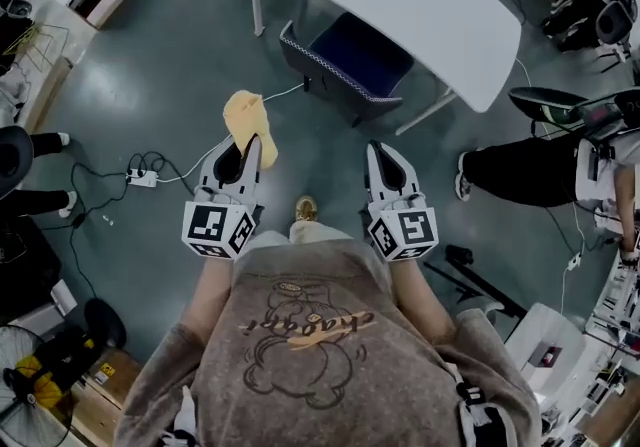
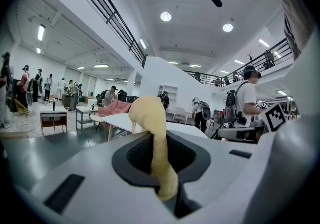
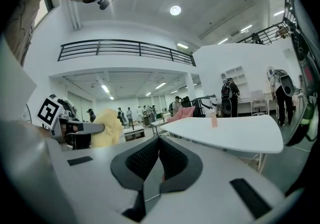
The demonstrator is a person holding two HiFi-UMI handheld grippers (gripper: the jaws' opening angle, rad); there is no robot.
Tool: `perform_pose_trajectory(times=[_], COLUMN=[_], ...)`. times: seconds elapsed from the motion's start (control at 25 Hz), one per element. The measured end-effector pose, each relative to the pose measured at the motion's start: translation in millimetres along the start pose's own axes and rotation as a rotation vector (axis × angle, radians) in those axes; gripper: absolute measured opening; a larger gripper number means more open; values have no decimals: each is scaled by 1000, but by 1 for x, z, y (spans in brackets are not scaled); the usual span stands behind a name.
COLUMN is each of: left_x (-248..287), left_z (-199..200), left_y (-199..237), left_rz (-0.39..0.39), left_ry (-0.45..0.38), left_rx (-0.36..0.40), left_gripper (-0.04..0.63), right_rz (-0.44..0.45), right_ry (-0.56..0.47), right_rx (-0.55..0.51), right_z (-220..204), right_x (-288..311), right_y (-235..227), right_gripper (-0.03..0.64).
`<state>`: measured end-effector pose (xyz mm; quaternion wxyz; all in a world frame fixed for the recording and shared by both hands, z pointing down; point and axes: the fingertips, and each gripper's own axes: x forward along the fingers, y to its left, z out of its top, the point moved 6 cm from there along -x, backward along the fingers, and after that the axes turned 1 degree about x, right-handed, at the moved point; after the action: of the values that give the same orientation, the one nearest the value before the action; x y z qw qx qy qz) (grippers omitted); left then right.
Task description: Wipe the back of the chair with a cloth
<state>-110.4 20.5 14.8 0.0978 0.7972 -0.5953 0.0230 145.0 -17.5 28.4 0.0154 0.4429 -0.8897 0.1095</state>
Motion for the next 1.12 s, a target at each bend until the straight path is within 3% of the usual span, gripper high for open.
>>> perform_pose_trajectory(times=[0.28,0.64,0.92,1.12], left_x=[43,90,131,149], left_z=[11,9,-14,-47], left_y=[34,90,122,133], left_rz=[-46,-176,-251,-274], left_ry=[9,53,78,64], left_rx=[4,19,-9,20], left_gripper=[52,52,52,52], right_rz=[-53,-174,-253,-304], right_ry=[1,-6,-39,-62], right_rx=[18,51,60,64], right_z=[3,-4,-27,-62], right_x=[41,89,117,124], right_y=[-10,4,1,-8], right_gripper=[26,26,26,26])
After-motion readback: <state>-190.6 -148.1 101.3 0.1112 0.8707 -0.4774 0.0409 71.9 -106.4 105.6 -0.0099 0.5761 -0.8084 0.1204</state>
